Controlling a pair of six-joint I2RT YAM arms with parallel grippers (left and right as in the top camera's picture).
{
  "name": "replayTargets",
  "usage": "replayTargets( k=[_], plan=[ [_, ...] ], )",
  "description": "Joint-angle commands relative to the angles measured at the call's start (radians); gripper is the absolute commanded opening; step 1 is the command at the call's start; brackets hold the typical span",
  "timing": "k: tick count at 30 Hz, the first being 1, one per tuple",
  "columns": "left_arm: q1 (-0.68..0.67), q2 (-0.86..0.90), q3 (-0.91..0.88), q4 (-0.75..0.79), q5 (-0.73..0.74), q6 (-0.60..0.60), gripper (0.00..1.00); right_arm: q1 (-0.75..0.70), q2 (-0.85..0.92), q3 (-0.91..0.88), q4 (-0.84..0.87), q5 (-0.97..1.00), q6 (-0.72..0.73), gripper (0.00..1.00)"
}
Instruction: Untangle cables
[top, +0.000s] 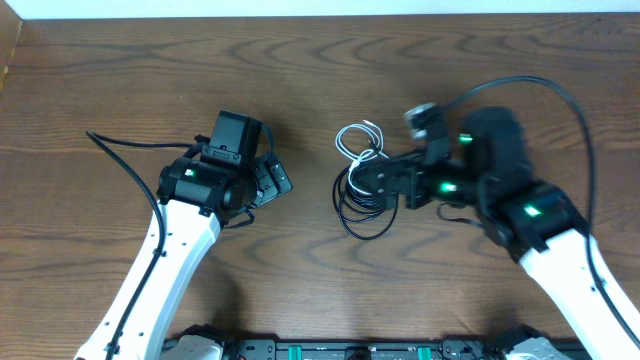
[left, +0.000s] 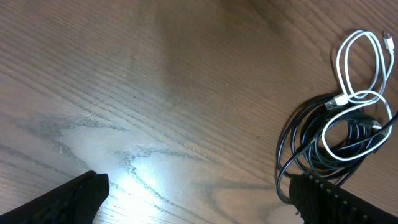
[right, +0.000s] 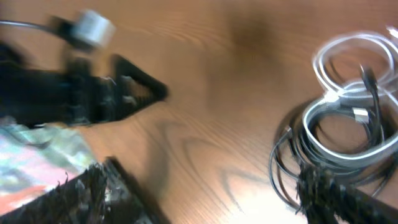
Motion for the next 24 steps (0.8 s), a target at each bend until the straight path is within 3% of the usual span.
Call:
replayTargets(
  k=[1, 5, 7, 10, 18, 24],
  plan=[
    [0.003, 0.000, 0.006, -0.003, -0.006, -0.009, 0.98, 0.035, 0.095, 0.164, -0.164, 0.204, -0.042, 0.96],
    [0.003, 0.000, 0.006, -0.003, -0.006, -0.009, 0.98, 0.046, 0.247, 0.386, -0.457, 0.286, -0.209, 0.99],
    [0.003, 0.000, 0.006, -0.003, -0.006, -0.009, 0.98, 0.059, 0.301, 0.453, -0.521, 0.342, -0.254, 0.99],
    [0.003, 0.000, 0.006, -0.003, -0.006, -0.009, 0.98, 0.082, 0.349, 0.469, -0.533, 0.440, -0.297, 0.92],
    [0.003, 0.000, 0.006, -0.003, -0.006, -0.009, 0.98, 0.091, 0.476, 0.437, -0.522, 0.483, -0.364, 0.50],
    [0.003, 0.000, 0.006, -0.003, -0.006, -0.009, 0.98, 0.103, 0.593, 0.426, -0.475, 0.483, -0.382, 0.51]
  ],
)
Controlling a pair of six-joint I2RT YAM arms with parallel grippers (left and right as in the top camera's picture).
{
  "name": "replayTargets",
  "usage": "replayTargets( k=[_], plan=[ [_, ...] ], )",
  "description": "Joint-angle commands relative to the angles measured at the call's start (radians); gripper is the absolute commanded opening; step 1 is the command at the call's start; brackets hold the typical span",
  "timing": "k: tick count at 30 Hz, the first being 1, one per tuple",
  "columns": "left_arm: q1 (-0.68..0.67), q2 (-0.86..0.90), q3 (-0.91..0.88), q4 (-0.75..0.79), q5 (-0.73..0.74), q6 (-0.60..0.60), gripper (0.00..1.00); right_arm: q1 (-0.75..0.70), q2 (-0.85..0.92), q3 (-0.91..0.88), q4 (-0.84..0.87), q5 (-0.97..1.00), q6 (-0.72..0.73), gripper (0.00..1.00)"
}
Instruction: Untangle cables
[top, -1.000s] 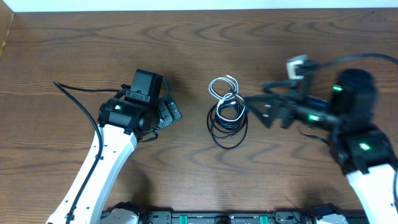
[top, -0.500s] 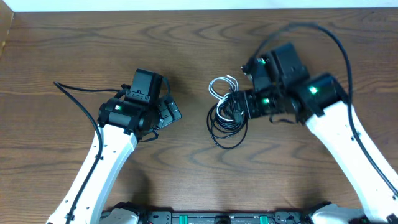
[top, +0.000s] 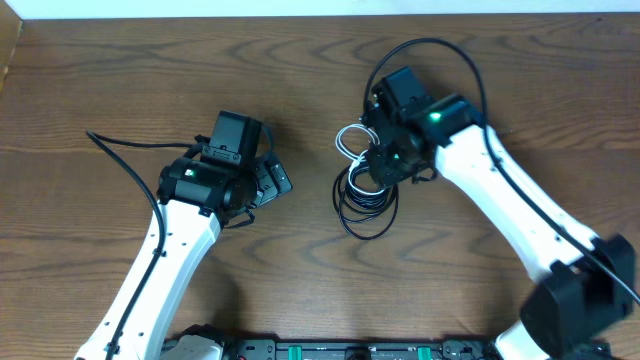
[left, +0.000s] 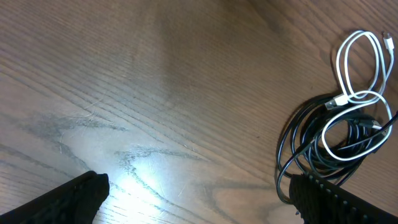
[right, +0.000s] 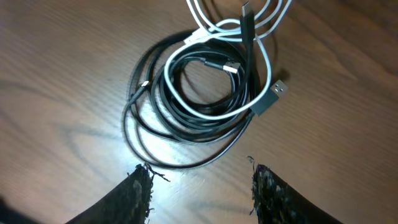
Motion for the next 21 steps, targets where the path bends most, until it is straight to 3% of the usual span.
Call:
replayTargets(
  k=[1, 7, 16, 21],
  plan=[
    [0.003, 0.000, 0.006, -0.003, -0.006, -0.009, 0.99, 0.016, 0.060, -0.010, 0.021, 0.014, -0.041, 0.51],
    [0.003, 0.000, 0.006, -0.003, -0.006, -0.009, 0.98, 0.029, 0.158, -0.010, 0.074, -0.003, -0.067, 0.56],
    [0.003, 0.000, 0.006, -0.003, -0.006, -0.009, 0.98, 0.057, 0.259, -0.010, 0.101, -0.028, -0.120, 0.48],
    [0.003, 0.000, 0.006, -0.003, -0.006, -0.009, 0.98, 0.071, 0.272, -0.011, 0.122, -0.030, -0.124, 0.49]
  ],
)
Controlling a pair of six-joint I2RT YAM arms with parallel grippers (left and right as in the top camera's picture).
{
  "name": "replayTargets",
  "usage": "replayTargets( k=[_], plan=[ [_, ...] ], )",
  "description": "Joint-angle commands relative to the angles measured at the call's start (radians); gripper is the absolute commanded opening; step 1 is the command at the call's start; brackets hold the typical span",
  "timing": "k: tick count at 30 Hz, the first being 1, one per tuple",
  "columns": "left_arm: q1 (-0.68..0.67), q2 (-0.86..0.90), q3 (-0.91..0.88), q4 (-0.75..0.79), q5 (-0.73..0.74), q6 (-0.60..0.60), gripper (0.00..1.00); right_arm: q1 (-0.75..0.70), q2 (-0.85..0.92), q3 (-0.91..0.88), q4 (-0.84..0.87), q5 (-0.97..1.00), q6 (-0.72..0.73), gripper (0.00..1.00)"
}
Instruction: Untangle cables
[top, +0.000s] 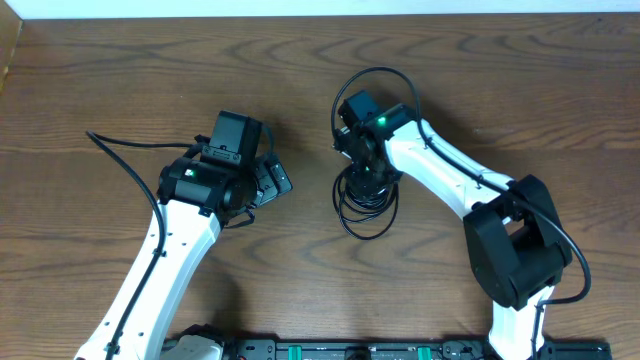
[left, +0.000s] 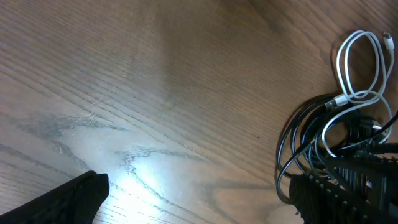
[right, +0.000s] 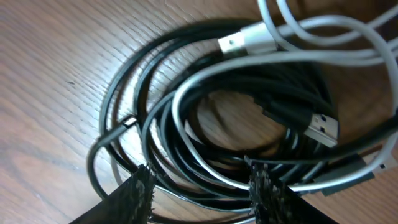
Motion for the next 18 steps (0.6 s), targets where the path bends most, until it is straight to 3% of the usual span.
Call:
replayTargets(
  k=[1, 7, 14, 18],
  plan=[
    [0.003, 0.000, 0.006, -0.003, -0.006, -0.008, 0.98, 0.014, 0.019, -0.005, 0.021, -0.010, -0.024, 0.49],
    [0.003, 0.000, 0.006, -0.003, -0.006, -0.009, 0.98, 0.014, 0.056, -0.006, 0.053, -0.008, -0.047, 0.49],
    [0.003, 0.000, 0.006, -0.003, -0.006, -0.009, 0.98, 0.014, 0.077, -0.014, 0.088, 0.029, -0.053, 0.43],
    [0.003, 0.000, 0.006, -0.003, -0.006, -0.009, 0.98, 0.013, 0.078, -0.020, 0.099, 0.056, -0.053, 0.32]
  ],
)
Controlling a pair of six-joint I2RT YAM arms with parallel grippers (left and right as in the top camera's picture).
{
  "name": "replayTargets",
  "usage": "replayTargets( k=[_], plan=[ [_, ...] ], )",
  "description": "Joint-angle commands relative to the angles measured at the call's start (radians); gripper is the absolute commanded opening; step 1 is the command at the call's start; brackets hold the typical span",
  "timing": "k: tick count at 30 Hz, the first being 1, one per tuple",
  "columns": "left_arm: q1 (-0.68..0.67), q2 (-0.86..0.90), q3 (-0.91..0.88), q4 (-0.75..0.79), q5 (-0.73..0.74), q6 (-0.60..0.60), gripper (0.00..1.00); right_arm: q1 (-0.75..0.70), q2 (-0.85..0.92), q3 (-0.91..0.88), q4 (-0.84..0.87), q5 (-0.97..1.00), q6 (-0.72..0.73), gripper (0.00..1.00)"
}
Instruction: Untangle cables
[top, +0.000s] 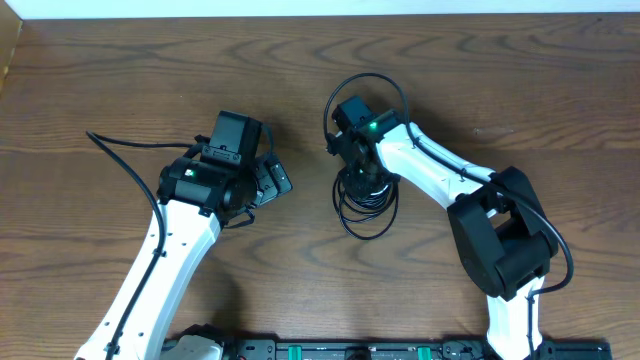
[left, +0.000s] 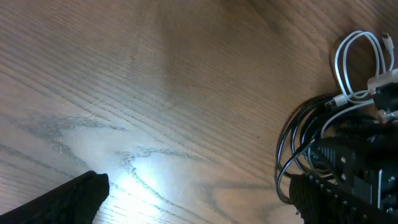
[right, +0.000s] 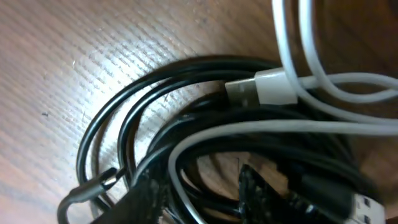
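Observation:
A black cable coil lies mid-table, tangled with a white cable. In the right wrist view the black strands fill the frame, and a white USB plug lies across them. My right gripper is pressed down into the coil. It is open, its fingers astride a white strand and some black ones. My left gripper hangs open over bare wood to the left of the bundle, holding nothing.
The wooden table runs wide on all sides of the bundle. The left arm's own black lead trails over the table at the left. A white wall edge borders the far side.
My right gripper has sunk lower into the coil, so the strands now look larger and lie between its fingers. The left arm has not moved.
My right gripper was first beside the bundle on its right. It then stood over the bundle, looking down on the whole tangle. Later it was close above the coil, and now its fingers are among the strands. The left gripper stayed open and still throughout.

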Motion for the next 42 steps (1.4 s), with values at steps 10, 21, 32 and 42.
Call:
replayTargets(
  k=[10, 21, 32, 42],
  plan=[
    [0.003, 0.000, 0.006, -0.003, -0.006, -0.009, 0.98, 0.006, 0.012, -0.008, 0.000, 0.033, 0.005, 0.01],
    [0.003, 0.000, 0.006, -0.003, -0.006, -0.008, 0.98, 0.006, -0.140, 0.163, -0.182, -0.030, 0.072, 0.01],
    [0.003, 0.000, 0.006, -0.003, -0.006, -0.008, 0.98, 0.008, -0.404, 0.219, -0.179, -0.037, 0.228, 0.02],
    [0.003, 0.000, 0.006, -0.003, -0.006, -0.008, 0.98, 0.000, -0.626, 0.225, -0.050, -0.032, 0.300, 0.02]
  ],
)
